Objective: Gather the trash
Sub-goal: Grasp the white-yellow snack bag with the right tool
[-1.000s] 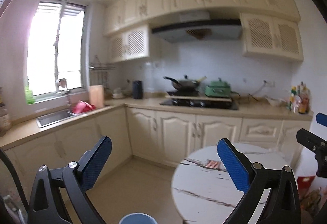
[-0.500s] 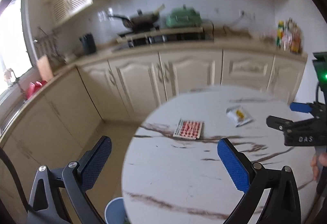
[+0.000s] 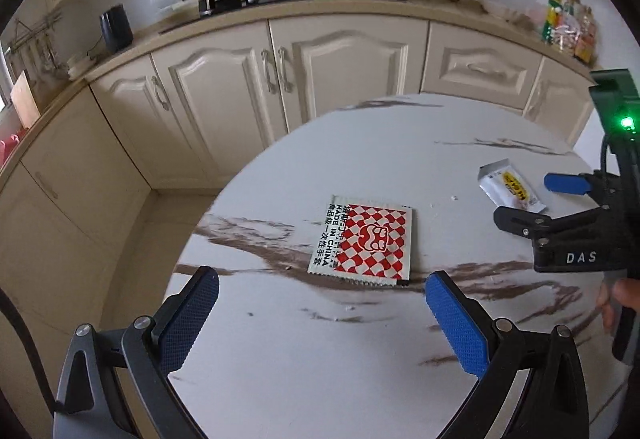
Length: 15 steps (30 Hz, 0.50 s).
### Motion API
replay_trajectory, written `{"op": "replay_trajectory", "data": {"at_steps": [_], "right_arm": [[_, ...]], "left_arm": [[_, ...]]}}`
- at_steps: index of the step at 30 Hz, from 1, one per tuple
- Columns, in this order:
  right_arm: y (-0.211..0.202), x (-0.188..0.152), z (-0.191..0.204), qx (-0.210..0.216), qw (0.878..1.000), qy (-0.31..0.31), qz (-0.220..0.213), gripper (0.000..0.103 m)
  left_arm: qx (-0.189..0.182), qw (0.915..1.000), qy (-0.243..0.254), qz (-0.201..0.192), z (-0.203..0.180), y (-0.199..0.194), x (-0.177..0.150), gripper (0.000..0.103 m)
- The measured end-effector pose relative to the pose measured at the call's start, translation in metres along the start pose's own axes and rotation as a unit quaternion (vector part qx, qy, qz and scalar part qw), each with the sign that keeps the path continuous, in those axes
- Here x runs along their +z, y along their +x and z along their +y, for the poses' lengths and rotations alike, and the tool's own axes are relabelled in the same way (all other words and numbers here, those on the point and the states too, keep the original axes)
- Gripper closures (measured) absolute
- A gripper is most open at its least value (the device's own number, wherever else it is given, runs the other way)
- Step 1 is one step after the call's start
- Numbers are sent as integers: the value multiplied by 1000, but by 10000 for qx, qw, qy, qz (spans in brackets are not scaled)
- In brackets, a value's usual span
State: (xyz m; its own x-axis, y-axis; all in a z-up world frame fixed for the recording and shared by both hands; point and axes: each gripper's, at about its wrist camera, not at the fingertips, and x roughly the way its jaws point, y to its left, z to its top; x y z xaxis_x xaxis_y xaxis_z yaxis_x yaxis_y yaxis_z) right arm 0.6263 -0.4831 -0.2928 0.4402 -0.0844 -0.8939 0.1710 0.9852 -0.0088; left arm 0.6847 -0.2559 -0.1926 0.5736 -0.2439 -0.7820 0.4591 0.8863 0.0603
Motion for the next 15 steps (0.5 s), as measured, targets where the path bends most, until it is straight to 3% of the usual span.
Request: {"op": "replay_trajectory", "data": {"at_steps": [7, 8, 9, 11, 15], "right_arm": [[3, 4, 5, 33, 9994, -322, -78, 9], [1, 6, 5, 48, 9993, -350, -97, 18], [0, 7, 5, 73, 9991, -393, -124, 34], [-4, 9, 5, 110, 9989, -427, -136, 52], [-5, 8, 5, 137, 9987, -472, -145, 61]], "left_arm": [[-5, 9999, 148, 73, -9, 39, 8, 1], [8, 9999, 143, 63, -9, 41, 8, 1], [-55, 9998, 158, 61, -10, 43, 9, 1], [-191, 9996, 224, 29, -14, 47, 10, 1], [-54, 9992, 386, 102, -24, 55, 11, 1]]}}
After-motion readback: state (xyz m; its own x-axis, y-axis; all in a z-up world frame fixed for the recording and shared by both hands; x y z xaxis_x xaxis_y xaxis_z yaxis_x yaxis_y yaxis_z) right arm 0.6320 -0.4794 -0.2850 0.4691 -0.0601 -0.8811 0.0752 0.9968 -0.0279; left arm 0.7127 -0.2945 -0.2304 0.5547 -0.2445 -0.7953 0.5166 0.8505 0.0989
